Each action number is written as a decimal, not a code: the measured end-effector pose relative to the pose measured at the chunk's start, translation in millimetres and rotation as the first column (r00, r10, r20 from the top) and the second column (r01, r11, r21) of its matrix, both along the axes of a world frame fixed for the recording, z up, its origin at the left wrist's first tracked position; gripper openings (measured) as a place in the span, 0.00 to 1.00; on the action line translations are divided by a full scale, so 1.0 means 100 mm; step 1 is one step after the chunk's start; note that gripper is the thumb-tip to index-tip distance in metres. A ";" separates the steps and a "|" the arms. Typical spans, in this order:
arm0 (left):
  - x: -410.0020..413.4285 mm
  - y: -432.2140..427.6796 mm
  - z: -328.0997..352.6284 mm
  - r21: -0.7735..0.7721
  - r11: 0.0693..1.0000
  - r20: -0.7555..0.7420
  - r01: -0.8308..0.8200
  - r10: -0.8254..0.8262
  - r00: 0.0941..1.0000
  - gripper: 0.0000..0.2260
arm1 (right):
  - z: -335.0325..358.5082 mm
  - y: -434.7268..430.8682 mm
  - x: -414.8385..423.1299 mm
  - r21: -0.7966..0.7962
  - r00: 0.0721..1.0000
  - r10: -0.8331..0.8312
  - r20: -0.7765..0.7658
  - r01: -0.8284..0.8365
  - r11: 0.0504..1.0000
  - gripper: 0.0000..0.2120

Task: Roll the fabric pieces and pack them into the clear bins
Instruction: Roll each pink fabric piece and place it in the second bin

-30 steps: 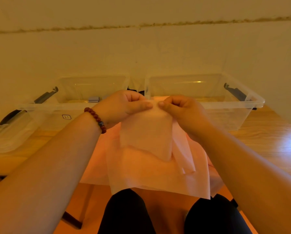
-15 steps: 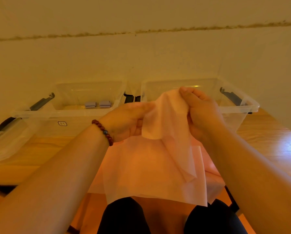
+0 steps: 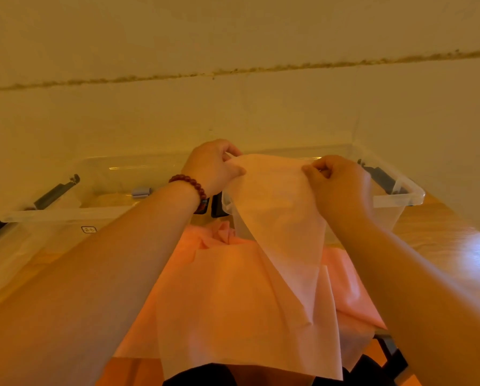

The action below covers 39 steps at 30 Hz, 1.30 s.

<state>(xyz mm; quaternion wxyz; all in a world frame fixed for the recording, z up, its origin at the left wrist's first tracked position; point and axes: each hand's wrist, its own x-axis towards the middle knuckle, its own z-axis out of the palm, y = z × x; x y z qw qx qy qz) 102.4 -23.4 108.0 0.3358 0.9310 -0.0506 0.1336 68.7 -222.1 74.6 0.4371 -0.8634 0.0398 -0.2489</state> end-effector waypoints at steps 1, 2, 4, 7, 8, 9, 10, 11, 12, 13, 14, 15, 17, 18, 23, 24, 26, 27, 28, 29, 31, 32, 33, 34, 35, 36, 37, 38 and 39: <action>0.04 -0.02 -0.03 0.033 0.999 -0.025 -0.002 0.003 1.000 0.11 | -0.03 0.00 0.02 -0.027 1.000 -0.003 -0.025 0.002 1.000 0.07; 0.08 -0.04 -0.07 0.047 0.999 -0.057 -0.002 0.005 0.998 0.11 | -0.06 0.00 0.04 -0.061 0.999 -0.006 -0.052 0.003 0.998 0.07; 0.12 -0.03 -0.16 -0.018 1.000 -0.108 0.004 -0.006 0.994 0.10 | -0.13 0.00 0.06 -0.142 0.995 -0.026 -0.099 0.012 0.990 0.07; 0.04 0.01 -0.28 -0.202 0.979 -0.023 0.007 -0.012 1.000 0.05 | -0.20 0.00 0.04 -0.192 0.991 -0.061 -0.119 0.037 0.981 0.08; -0.03 0.02 -0.31 -0.249 0.968 0.052 -0.003 0.017 0.998 0.03 | -0.22 0.00 0.04 -0.185 0.992 -0.060 -0.111 0.039 0.982 0.08; -0.12 0.02 -0.34 -0.294 0.956 0.131 -0.017 0.058 0.990 0.02 | -0.24 0.00 0.03 -0.173 0.994 -0.058 -0.095 0.041 0.984 0.08; -0.22 0.01 -0.37 -0.336 0.941 0.192 -0.035 0.105 0.976 0.01 | -0.25 0.00 0.02 -0.161 0.995 -0.058 -0.076 0.045 0.986 0.08; -0.32 -0.01 -0.41 -0.374 0.926 0.217 -0.056 0.147 0.965 0.03 | -0.26 0.00 0.01 -0.147 0.997 -0.057 -0.057 0.048 0.988 0.08; -0.41 -0.03 -0.46 -0.402 0.912 0.205 -0.080 0.175 0.963 0.06 | -0.27 -0.01 -0.01 -0.127 0.998 -0.054 -0.039 0.049 0.991 0.08; -0.48 -0.06 -0.51 -0.412 0.904 0.157 -0.110 0.189 0.969 0.09 | -0.28 -0.01 -0.02 -0.102 0.998 -0.051 -0.027 0.048 0.994 0.07; -0.54 -0.09 -0.57 -0.408 0.902 0.083 -0.140 0.190 0.978 0.14 | -0.28 -0.01 -0.03 -0.079 0.999 -0.047 -0.021 0.045 0.996 0.07; -0.59 -0.11 -0.63 -0.401 0.900 -0.002 -0.170 0.184 0.983 0.17 | -0.28 -0.01 -0.04 -0.063 0.999 -0.041 -0.018 0.040 0.997 0.08; -0.63 -0.14 -0.75 -0.406 0.888 -0.133 -0.215 0.175 0.975 0.22 | -0.30 -0.03 -0.06 -0.057 0.999 -0.037 0.013 0.038 0.998 0.08; -0.63 -0.14 -0.79 -0.409 0.884 -0.173 -0.229 0.171 0.970 0.23 | -0.32 -0.04 -0.07 -0.065 0.998 -0.041 0.042 0.044 0.997 0.08; -0.67 -0.23 -0.82 -0.510 0.837 -0.297 -0.200 0.047 0.954 0.18 | -0.37 -0.07 -0.17 -0.106 0.991 -0.044 0.125 0.057 0.993 0.07; -0.68 -0.25 -0.80 -0.570 0.795 -0.307 -0.207 0.028 0.951 0.14 | -0.40 -0.07 -0.19 -0.106 0.988 -0.043 0.151 0.059 0.993 0.07; -0.69 -0.29 -0.75 -0.677 0.703 -0.296 -0.218 0.012 0.955 0.08 | -0.46 -0.06 -0.22 -0.070 0.980 -0.064 0.191 0.079 0.994 0.08; -0.70 -0.29 -0.73 -0.717 0.664 -0.276 -0.214 0.013 0.961 0.06 | -0.49 -0.06 -0.24 -0.041 0.975 -0.089 0.202 0.099 0.994 0.09; -0.70 -0.30 -0.72 -0.746 0.633 -0.253 -0.208 0.019 0.967 0.06 | -0.50 -0.06 -0.27 -0.015 0.971 -0.116 0.210 0.122 0.992 0.09; -0.71 -0.30 -0.70 -0.767 0.610 -0.235 -0.199 0.022 0.972 0.05 | -0.52 -0.06 -0.29 -0.001 0.967 -0.132 0.218 0.136 0.991 0.09; -0.71 -0.30 -0.67 -0.797 0.580 -0.211 -0.171 -0.002 0.978 0.06 | -0.57 -0.03 -0.33 0.023 0.970 -0.115 0.212 0.112 0.993 0.10; -0.71 -0.30 -0.65 -0.812 0.563 -0.201 -0.154 -0.023 0.979 0.06 | -0.60 -0.01 -0.35 0.045 0.977 -0.098 0.189 0.091 0.995 0.11; -0.71 -0.30 -0.63 -0.827 0.544 -0.198 -0.141 -0.047 0.979 0.07 | -0.63 0.01 -0.37 0.067 0.984 -0.083 0.158 0.073 0.995 0.11; -0.70 -0.30 -0.61 -0.843 0.522 -0.196 -0.130 -0.072 0.978 0.07 | -0.65 0.04 -0.39 0.095 0.989 -0.067 0.131 0.055 0.994 0.11; -0.69 -0.30 -0.59 -0.858 0.499 -0.191 -0.118 -0.098 0.977 0.06 | -0.66 0.07 -0.41 0.131 0.993 -0.046 0.108 0.031 0.991 0.11; -0.69 -0.30 -0.58 -0.871 0.481 -0.181 -0.101 -0.123 0.976 0.04 | -0.67 0.10 -0.42 0.175 0.996 -0.020 0.090 0.004 0.984 0.11; -0.69 -0.29 -0.56 -0.876 0.475 -0.175 -0.087 -0.143 0.974 0.03 | -0.66 0.13 -0.43 0.225 0.997 -0.002 0.072 -0.015 0.974 0.10; -0.67 -0.29 -0.54 -0.872 0.484 -0.169 -0.075 -0.154 0.973 0.03 | -0.66 0.16 -0.42 0.273 0.999 0.004 0.051 -0.018 0.962 0.09; -0.66 -0.28 -0.52 -0.864 0.500 -0.167 -0.066 -0.159 0.973 0.05 | -0.65 0.18 -0.42 0.321 1.000 0.000 0.031 -0.010 0.947 0.09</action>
